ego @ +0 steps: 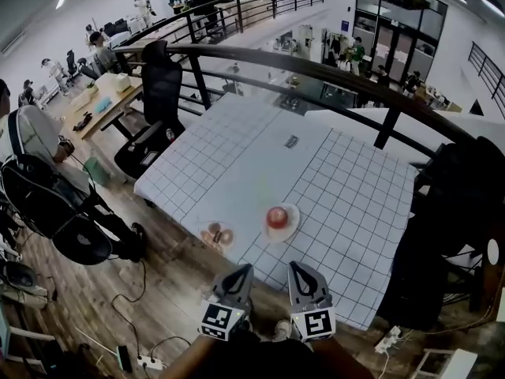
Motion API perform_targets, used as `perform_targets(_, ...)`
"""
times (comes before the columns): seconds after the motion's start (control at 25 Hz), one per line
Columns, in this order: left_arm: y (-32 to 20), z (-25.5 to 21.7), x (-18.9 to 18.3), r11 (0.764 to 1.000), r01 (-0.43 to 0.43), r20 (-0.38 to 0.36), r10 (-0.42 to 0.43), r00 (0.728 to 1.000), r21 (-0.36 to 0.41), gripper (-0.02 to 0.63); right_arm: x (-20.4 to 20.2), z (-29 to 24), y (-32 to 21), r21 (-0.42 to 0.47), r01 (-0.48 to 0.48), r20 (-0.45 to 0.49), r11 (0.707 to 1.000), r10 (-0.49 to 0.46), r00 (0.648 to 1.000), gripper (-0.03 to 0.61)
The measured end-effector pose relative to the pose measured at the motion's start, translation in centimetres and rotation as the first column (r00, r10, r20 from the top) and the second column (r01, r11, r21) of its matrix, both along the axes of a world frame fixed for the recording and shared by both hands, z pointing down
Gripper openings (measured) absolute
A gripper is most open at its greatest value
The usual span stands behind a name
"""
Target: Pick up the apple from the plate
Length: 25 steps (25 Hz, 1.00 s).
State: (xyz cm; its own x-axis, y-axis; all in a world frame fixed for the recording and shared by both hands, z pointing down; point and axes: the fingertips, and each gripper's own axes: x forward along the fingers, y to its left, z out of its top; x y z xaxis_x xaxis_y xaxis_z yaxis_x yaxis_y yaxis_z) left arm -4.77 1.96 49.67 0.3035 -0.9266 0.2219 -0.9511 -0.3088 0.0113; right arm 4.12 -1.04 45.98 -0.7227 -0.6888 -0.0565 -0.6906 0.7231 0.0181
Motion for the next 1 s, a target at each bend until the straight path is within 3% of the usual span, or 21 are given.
perform_targets(0.32, -5.6, 0.7, -3.9, 0.988, -0.141, 0.013, 0.140, 0.990, 0.055, 0.023, -2.4, 1.2, -4.7, 0.021, -0.130, -0.056, 0.991, 0.131, 0.990, 0.023)
perform_targets(0.68, -12.9, -0.1, -6.1, 0.954, -0.290, 0.016, 0.290, 0.957, 0.072, 0.023, -3.9, 1.8, -11.5, 0.035, -0.267, -0.132, 0.963, 0.269, 0.954, 0.023)
perform_targets(0.84, -15.3, 0.3, -6.4, 0.941, -0.333, 0.024, 0.332, 0.943, 0.064, 0.023, -3.9, 0.5, -13.2, 0.051, -0.318, -0.098, 0.947, 0.322, 0.942, 0.023)
perform_targets(1.0, -16.4, 0.7, -5.4, 0.924, -0.376, 0.012, 0.376, 0.926, 0.063, 0.023, -4.4, 1.1, -13.2, 0.060, -0.324, -0.139, 0.944, 0.330, 0.934, 0.025)
